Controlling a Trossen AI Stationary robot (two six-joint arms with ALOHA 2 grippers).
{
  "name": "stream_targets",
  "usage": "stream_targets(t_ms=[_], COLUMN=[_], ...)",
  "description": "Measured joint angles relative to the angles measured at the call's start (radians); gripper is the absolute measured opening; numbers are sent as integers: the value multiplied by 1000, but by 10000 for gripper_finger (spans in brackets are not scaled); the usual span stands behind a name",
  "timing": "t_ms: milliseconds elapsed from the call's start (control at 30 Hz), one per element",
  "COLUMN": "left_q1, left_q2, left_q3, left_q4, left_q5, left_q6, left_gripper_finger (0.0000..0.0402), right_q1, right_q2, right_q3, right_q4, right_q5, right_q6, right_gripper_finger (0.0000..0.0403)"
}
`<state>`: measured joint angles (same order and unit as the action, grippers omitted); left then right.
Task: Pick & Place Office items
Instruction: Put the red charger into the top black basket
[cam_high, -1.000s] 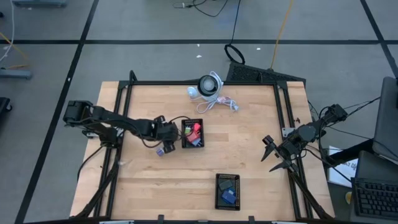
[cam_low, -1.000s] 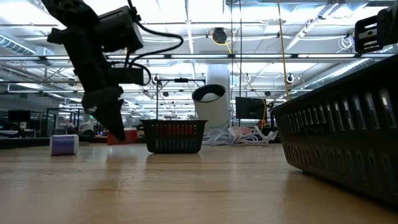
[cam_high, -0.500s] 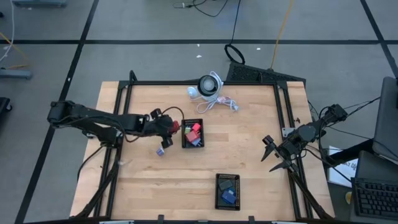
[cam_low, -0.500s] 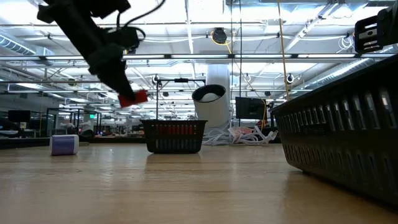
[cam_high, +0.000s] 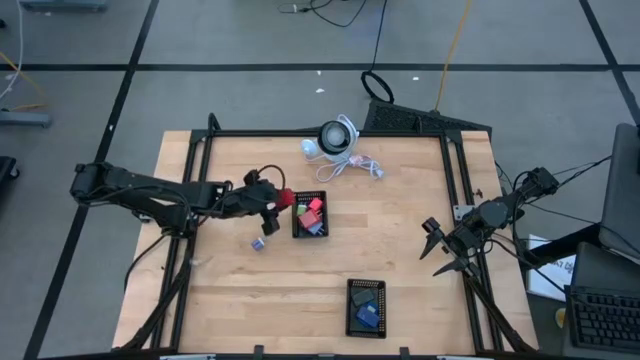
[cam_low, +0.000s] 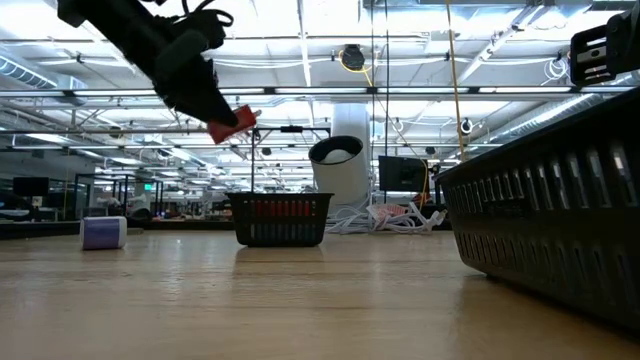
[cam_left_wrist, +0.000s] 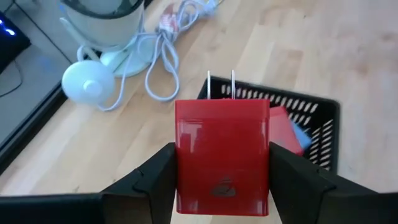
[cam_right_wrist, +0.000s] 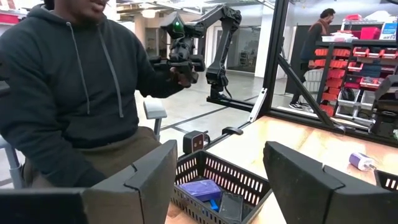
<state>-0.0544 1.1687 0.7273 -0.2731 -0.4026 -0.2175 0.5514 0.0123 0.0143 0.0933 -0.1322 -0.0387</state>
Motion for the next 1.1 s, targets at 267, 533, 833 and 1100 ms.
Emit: stream_targets(t_ms=[267, 533, 833, 1100], left_q1=[-3, -26, -59, -207], left_q2=[0, 0, 9, 10], left_q3=[16, 24, 24, 23], left_q4=[24, 204, 582, 911], left_q5=[49, 205, 631, 885], left_q6=[-14, 8, -48, -175], left_gripper_finger=[206, 206, 206, 206], right_q1=[0, 0, 0, 0], right_q2=[0, 0, 0, 0], right_q3=[0, 0, 0, 0], right_q4=[0, 0, 0, 0], right_q5=[0, 0, 0, 0], right_q6=[0, 0, 0, 0], right_gripper_finger=[232, 227, 231, 228])
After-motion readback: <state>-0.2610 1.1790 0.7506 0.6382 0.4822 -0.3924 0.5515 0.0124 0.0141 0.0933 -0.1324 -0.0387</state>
